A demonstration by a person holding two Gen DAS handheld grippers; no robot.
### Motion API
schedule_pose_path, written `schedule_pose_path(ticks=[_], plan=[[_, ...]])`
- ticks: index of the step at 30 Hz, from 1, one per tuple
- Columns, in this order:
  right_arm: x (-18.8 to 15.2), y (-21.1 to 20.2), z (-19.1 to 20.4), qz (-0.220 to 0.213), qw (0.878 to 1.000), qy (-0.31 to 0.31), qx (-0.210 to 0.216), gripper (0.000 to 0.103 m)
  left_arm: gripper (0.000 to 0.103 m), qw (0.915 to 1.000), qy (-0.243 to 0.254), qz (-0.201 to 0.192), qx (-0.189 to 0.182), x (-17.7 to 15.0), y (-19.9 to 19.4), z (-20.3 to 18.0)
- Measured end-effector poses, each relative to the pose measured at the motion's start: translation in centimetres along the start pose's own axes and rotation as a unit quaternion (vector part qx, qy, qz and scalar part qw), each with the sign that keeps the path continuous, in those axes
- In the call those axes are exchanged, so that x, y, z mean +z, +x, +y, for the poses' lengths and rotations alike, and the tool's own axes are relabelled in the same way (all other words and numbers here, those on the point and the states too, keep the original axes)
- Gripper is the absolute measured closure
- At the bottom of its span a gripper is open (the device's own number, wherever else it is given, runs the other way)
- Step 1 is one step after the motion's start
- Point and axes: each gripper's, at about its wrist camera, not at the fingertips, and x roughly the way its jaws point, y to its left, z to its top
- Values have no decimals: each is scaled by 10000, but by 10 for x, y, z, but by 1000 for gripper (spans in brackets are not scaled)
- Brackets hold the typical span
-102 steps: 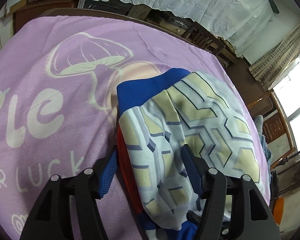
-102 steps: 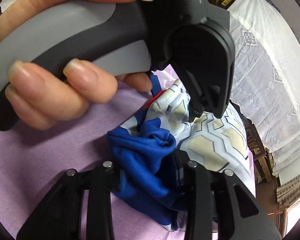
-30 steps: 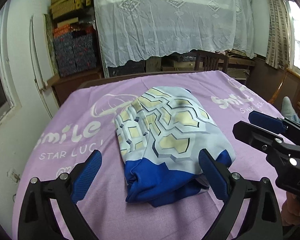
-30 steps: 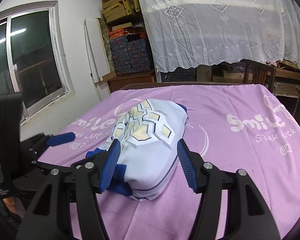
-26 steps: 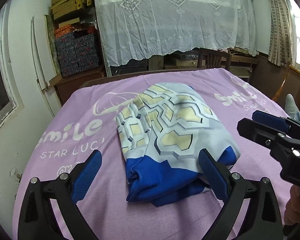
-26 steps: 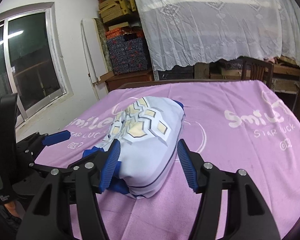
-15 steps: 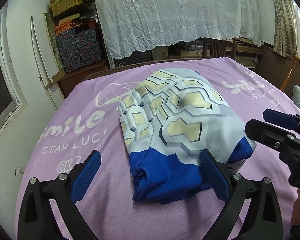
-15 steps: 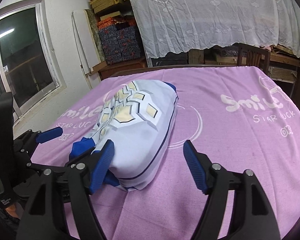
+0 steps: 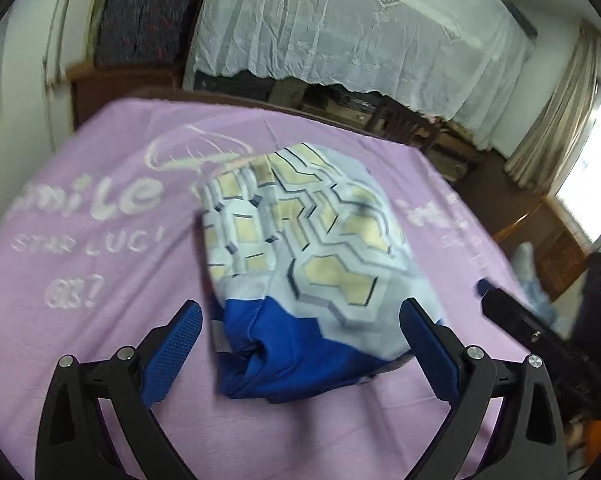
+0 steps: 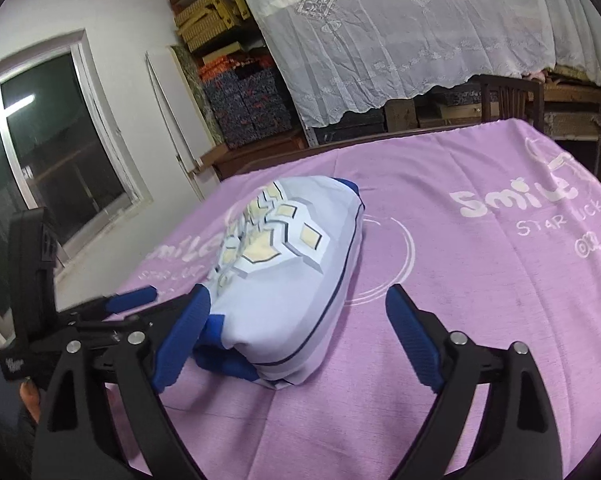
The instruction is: Fold large clothes
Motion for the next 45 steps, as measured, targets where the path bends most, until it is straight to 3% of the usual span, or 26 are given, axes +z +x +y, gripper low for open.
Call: schedule_pose_path(ticks=[4,10,15,17,19,21,24,26,27,28,29,34,38,39,41,43,45], plan=[[18,11,-10,405,9961,586,514,13,4,10000,53,38,55,27,-3,-2],[44,8,-4,424,9944,800,541,10,4,9999,-59,-122,57,32,-5,-13],[19,4,-8,628,9932,951,218,10,4,9943,115,-414,971,1,-15,-25],[6,2,-12,618,9928,1015,138,9,4,9913,307,-505,1178,-8,-20,-29],[1,7,-14,770,9918,1024,14,9,4,9900,485,-336,1281,-7,-16,-29],[6,14,-18,833,9911,1041,-11,9,4,9932,350,98,1107,6,-1,-15],[24,30,-31,853,9887,1212,229,9,4,9957,-445,768,266,26,31,31],[31,46,-42,1030,9836,1434,362,9,4,9878,-1155,1016,-262,32,50,64],[33,54,-46,1109,9802,1577,449,9,4,9795,-1509,1180,-628,33,61,79],[35,65,-51,1217,9758,1725,565,9,4,9723,-1701,1308,-927,32,69,86],[35,73,-53,1302,9731,1793,635,9,4,9718,-1688,1253,-1069,35,70,88],[28,115,-56,1796,9606,1979,769,8,4,9784,-1145,1362,-1053,38,79,72],[27,129,-52,1800,9589,1916,1067,7,7,9795,-903,1338,-1203,36,86,59],[26,133,-50,1833,9567,1910,1212,15,14,9783,-921,1313,-1308,36,88,59],[25,134,-50,1729,9577,1932,1250,23,18,9759,-1009,1302,-1433,35,90,62],[26,128,-53,1616,9541,2076,1430,37,22,9794,-888,1167,-1392,35,80,57],[28,119,-49,1508,9509,2153,1636,42,24,9843,-742,888,-1330,38,55,47]])
